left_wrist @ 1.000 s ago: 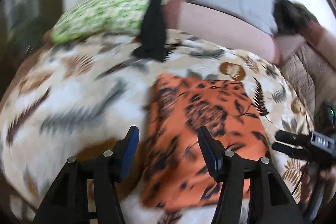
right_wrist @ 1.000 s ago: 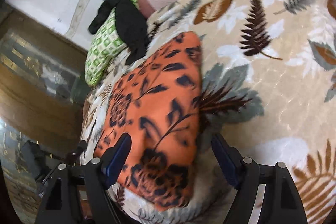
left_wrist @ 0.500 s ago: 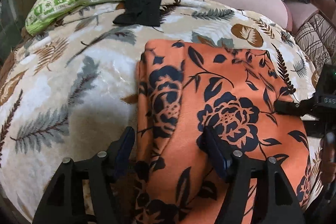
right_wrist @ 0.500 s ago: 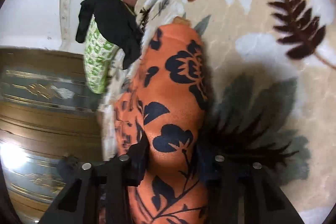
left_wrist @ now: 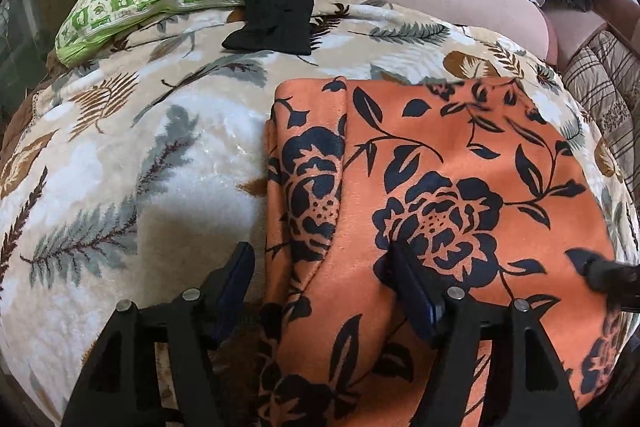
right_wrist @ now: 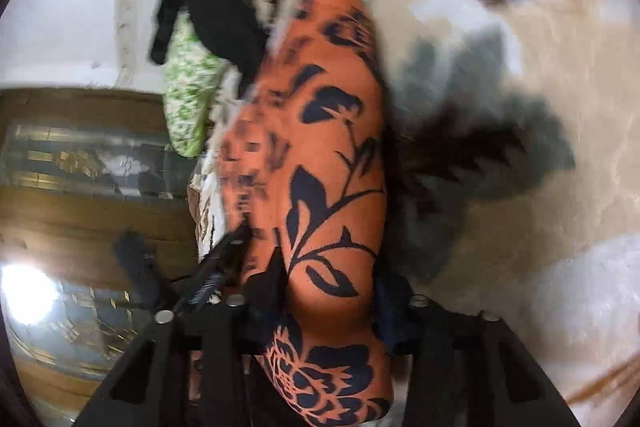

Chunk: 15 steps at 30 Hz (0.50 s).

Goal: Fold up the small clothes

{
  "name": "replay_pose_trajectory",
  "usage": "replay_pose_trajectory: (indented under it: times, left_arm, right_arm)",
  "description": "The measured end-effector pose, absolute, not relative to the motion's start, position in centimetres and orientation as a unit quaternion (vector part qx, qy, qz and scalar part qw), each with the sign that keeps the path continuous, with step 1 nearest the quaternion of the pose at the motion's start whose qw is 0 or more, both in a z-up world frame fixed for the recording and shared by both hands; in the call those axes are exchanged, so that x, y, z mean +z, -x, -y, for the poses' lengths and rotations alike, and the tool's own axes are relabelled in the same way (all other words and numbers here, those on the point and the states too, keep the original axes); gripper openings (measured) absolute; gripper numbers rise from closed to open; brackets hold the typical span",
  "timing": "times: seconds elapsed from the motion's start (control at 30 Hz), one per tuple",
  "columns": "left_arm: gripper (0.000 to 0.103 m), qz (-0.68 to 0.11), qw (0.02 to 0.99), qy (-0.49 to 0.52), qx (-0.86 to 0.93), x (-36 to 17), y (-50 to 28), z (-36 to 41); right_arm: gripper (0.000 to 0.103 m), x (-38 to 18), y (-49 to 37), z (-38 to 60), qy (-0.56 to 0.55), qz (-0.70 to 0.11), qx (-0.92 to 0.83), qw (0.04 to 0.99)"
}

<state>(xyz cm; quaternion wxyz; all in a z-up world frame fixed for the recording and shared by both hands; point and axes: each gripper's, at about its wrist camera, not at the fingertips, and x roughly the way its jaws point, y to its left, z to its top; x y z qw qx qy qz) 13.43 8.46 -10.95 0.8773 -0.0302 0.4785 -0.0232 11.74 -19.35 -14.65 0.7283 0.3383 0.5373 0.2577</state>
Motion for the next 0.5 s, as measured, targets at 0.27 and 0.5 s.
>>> replay_pose_trajectory:
  times: [0.27, 0.5]
  left_arm:
    - [0.074, -0.456, 0.889, 0.037, -0.033, -8.1, -10.7, -8.4]
    - [0.074, -0.482, 0.870, 0.099, -0.020, -11.2, -8.3, -10.0]
  right_arm:
    - [0.074, -15.3, -9.9, 20.7, -0.335, -0.538, 0.249, 0.732]
    - [0.039, -18.6, -8.2, 20.2, -0.346, -0.569, 0.248, 0.704]
